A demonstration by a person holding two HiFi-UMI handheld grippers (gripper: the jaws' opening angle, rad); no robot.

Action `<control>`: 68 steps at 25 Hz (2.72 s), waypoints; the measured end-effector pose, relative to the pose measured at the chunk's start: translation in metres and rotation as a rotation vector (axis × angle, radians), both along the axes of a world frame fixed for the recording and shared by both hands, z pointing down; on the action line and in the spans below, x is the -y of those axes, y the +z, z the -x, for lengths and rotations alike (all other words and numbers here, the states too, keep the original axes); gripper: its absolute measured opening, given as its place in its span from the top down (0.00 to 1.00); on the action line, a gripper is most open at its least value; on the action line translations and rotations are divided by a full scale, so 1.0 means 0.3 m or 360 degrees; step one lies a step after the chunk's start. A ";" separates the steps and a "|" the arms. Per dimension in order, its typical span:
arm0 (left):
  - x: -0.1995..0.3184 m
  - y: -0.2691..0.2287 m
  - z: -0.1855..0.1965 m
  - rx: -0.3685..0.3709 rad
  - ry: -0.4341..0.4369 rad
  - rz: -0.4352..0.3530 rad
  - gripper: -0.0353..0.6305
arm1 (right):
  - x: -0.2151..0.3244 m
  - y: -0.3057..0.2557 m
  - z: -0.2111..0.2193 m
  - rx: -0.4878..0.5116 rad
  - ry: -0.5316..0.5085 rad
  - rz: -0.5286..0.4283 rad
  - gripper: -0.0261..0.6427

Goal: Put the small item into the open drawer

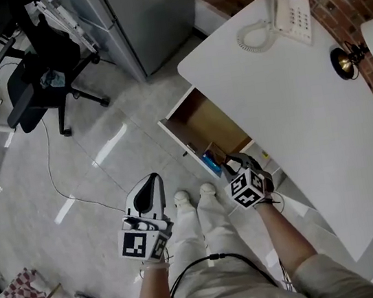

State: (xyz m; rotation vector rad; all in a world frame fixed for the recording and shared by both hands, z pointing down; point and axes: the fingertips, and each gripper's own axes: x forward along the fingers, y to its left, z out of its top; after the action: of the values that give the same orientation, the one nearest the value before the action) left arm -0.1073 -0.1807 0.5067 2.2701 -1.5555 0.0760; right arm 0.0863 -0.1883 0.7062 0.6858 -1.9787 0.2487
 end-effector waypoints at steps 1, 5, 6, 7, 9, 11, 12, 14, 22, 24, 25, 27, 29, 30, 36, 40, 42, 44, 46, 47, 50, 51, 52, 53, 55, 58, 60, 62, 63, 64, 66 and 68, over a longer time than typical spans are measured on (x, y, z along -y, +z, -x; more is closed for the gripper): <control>0.001 -0.012 0.002 0.0000 -0.0005 0.0000 0.94 | 0.001 -0.022 0.001 0.0018 0.0015 -0.0013 0.81; 0.004 -0.060 0.010 0.0006 -0.0002 -0.0021 0.94 | 0.009 -0.119 0.003 0.0096 0.0071 -0.0078 0.86; 0.006 -0.074 0.012 0.0008 -0.0001 -0.0029 0.94 | 0.010 -0.143 0.003 0.0114 0.0083 -0.0091 0.87; 0.007 -0.086 0.015 0.0011 -0.0001 -0.0032 0.94 | 0.011 -0.166 0.004 0.0132 0.0095 -0.0103 0.89; 0.010 -0.110 0.022 0.0018 0.0003 -0.0042 0.94 | 0.012 -0.211 0.006 0.0165 0.0123 -0.0123 0.91; 0.019 -0.138 0.027 0.0021 0.0018 -0.0083 0.94 | 0.019 -0.256 0.010 0.0202 0.0152 -0.0147 0.91; 0.024 -0.152 0.028 0.0021 0.0029 -0.0111 0.94 | 0.024 -0.280 0.012 0.0224 0.0168 -0.0159 0.92; 0.034 -0.178 0.030 0.0019 0.0040 -0.0148 0.94 | 0.035 -0.329 0.017 0.0277 0.0200 -0.0185 0.93; 0.068 -0.263 0.040 0.0032 0.0067 -0.0217 0.94 | 0.080 -0.523 0.041 0.0498 0.0284 -0.0264 0.95; 0.075 -0.279 0.042 0.0033 0.0081 -0.0238 0.94 | 0.094 -0.568 0.045 0.0542 0.0302 -0.0298 0.95; 0.075 -0.285 0.045 0.0029 0.0084 -0.0244 0.94 | 0.099 -0.589 0.047 0.0564 0.0312 -0.0314 0.95; 0.070 -0.292 0.050 0.0017 0.0088 -0.0244 0.94 | 0.102 -0.626 0.043 0.0604 0.0332 -0.0339 0.95; 0.066 -0.301 0.053 0.0008 0.0089 -0.0245 0.94 | 0.106 -0.669 0.037 0.0656 0.0354 -0.0361 0.95; 0.067 -0.308 0.055 0.0008 0.0089 -0.0250 0.94 | 0.110 -0.692 0.034 0.0682 0.0365 -0.0376 0.95; 0.091 -0.363 0.079 0.0017 0.0069 -0.0301 0.94 | 0.136 -0.817 0.018 0.0836 0.0444 -0.0466 0.95; 0.112 -0.423 0.088 0.0025 0.0060 -0.0355 0.94 | 0.154 -0.903 0.015 0.0972 0.0502 -0.0512 0.95; 0.116 -0.453 0.093 0.0026 0.0061 -0.0385 0.94 | 0.160 -0.945 0.015 0.1019 0.0511 -0.0542 0.95; 0.118 -0.481 0.105 0.0032 0.0050 -0.0410 0.94 | 0.162 -0.985 0.022 0.1053 0.0499 -0.0572 0.95; 0.119 -0.510 0.117 0.0037 0.0034 -0.0433 0.94 | 0.164 -1.017 0.026 0.1077 0.0487 -0.0599 0.95; 0.119 -0.522 0.122 0.0040 0.0029 -0.0444 0.94 | 0.165 -1.031 0.026 0.1085 0.0485 -0.0611 0.95; 0.115 -0.554 0.137 0.0044 0.0018 -0.0479 0.94 | 0.164 -1.070 0.020 0.1116 0.0492 -0.0645 0.95; 0.114 -0.562 0.144 0.0045 0.0011 -0.0489 0.94 | 0.165 -1.084 0.019 0.1129 0.0494 -0.0656 0.95; 0.114 -0.570 0.152 0.0044 0.0004 -0.0497 0.94 | 0.166 -1.099 0.018 0.1142 0.0495 -0.0667 0.95; 0.113 -0.577 0.160 0.0041 -0.0004 -0.0503 0.94 | 0.168 -1.114 0.019 0.1152 0.0493 -0.0678 0.95; 0.111 -0.588 0.173 0.0029 -0.0022 -0.0506 0.94 | 0.170 -1.140 0.020 0.1167 0.0483 -0.0699 0.95; 0.102 -0.598 0.183 0.0025 -0.0039 -0.0510 0.94 | 0.172 -1.168 0.023 0.1190 0.0472 -0.0720 0.95; 0.098 -0.603 0.188 0.0029 -0.0042 -0.0522 0.94 | 0.172 -1.181 0.026 0.1206 0.0470 -0.0726 0.95; 0.098 -0.613 0.192 0.0029 -0.0047 -0.0540 0.94 | 0.173 -1.194 0.028 0.1220 0.0463 -0.0736 0.95; 0.097 -0.620 0.194 0.0028 -0.0051 -0.0547 0.94 | 0.174 -1.200 0.029 0.1225 0.0459 -0.0742 0.95; 0.097 -0.626 0.197 0.0025 -0.0056 -0.0553 0.94 | 0.175 -1.206 0.031 0.1229 0.0455 -0.0747 0.95; 0.096 -0.637 0.209 0.0023 -0.0064 -0.0563 0.94 | 0.179 -1.217 0.038 0.1239 0.0450 -0.0755 0.95; 0.096 -0.639 0.225 0.0021 -0.0074 -0.0570 0.94 | 0.181 -1.228 0.049 0.1248 0.0446 -0.0763 0.95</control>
State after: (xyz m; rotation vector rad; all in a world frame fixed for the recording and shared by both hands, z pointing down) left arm -0.1747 -0.2094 0.3150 2.5003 -1.7438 -0.2177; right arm 0.0716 -0.2426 0.3379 1.3270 -2.7250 0.2316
